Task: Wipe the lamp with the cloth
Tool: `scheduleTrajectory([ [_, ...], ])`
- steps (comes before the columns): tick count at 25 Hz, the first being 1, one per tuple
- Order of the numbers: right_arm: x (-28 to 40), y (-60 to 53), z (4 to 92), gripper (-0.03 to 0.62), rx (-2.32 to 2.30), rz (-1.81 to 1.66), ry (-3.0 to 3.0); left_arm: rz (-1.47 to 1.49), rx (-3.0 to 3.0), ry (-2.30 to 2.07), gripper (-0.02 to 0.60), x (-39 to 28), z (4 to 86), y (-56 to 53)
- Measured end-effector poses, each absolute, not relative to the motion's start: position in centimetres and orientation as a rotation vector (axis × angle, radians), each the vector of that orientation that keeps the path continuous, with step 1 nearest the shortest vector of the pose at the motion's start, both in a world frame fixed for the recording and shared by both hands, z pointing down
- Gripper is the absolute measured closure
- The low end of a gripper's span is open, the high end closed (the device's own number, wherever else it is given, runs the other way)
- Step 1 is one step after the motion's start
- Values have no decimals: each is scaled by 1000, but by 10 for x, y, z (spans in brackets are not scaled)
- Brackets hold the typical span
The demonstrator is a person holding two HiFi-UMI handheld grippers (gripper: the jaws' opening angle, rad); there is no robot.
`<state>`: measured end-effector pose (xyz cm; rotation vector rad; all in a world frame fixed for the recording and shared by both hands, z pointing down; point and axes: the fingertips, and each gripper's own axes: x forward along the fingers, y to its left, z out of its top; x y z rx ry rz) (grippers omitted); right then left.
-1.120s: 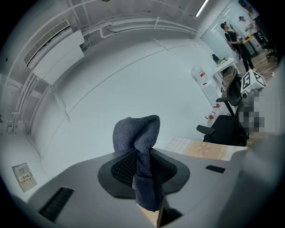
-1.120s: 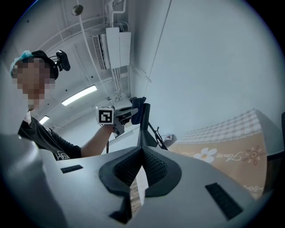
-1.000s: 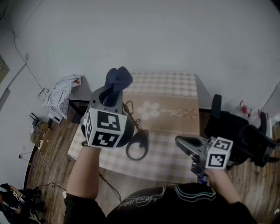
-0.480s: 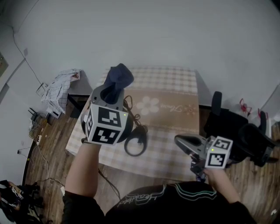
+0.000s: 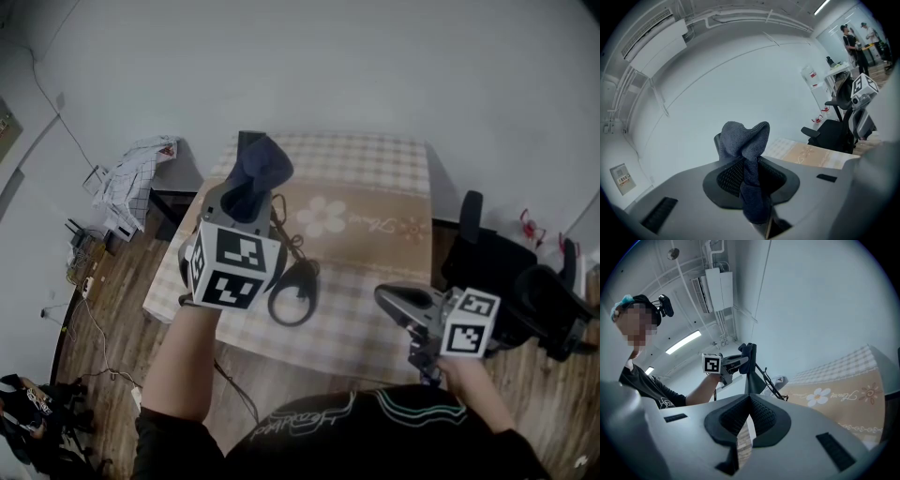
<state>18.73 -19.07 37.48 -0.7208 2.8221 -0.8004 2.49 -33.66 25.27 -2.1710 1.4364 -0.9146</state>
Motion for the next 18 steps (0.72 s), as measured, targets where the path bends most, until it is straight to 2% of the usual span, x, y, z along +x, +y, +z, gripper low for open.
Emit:
scheduleTrajectory([
  [18, 181, -184, 387, 583, -619, -849, 2835, -1042, -2197, 1472, 509, 22, 299, -320],
])
